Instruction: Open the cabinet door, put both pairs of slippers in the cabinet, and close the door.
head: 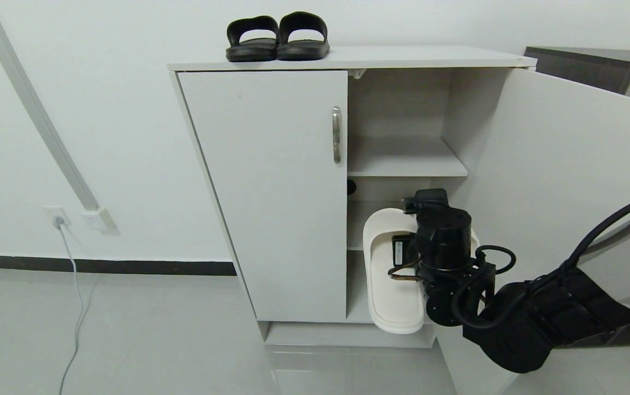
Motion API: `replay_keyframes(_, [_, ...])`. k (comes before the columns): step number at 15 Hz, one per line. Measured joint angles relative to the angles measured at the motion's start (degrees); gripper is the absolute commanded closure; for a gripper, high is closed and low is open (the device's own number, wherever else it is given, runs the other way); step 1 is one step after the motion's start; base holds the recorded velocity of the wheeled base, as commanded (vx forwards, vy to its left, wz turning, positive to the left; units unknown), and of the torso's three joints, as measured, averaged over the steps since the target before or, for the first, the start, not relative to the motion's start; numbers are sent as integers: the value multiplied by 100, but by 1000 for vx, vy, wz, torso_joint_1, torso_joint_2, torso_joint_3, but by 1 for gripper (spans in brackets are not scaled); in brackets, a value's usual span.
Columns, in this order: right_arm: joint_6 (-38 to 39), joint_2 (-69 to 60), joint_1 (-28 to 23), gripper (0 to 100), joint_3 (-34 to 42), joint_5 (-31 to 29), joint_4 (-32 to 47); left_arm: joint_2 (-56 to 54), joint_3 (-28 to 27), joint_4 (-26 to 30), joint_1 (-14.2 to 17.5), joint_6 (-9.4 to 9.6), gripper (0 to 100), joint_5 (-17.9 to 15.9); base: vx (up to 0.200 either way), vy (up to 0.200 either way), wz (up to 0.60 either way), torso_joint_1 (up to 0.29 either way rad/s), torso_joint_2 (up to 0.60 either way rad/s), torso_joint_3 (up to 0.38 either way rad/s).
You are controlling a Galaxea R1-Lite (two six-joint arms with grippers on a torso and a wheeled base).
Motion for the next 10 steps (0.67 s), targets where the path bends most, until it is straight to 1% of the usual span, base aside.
replay_keyframes(10, [11, -199, -161, 100, 713, -129, -16, 2, 0, 0, -2, -11, 100, 2, 0, 0, 0, 0, 0, 0])
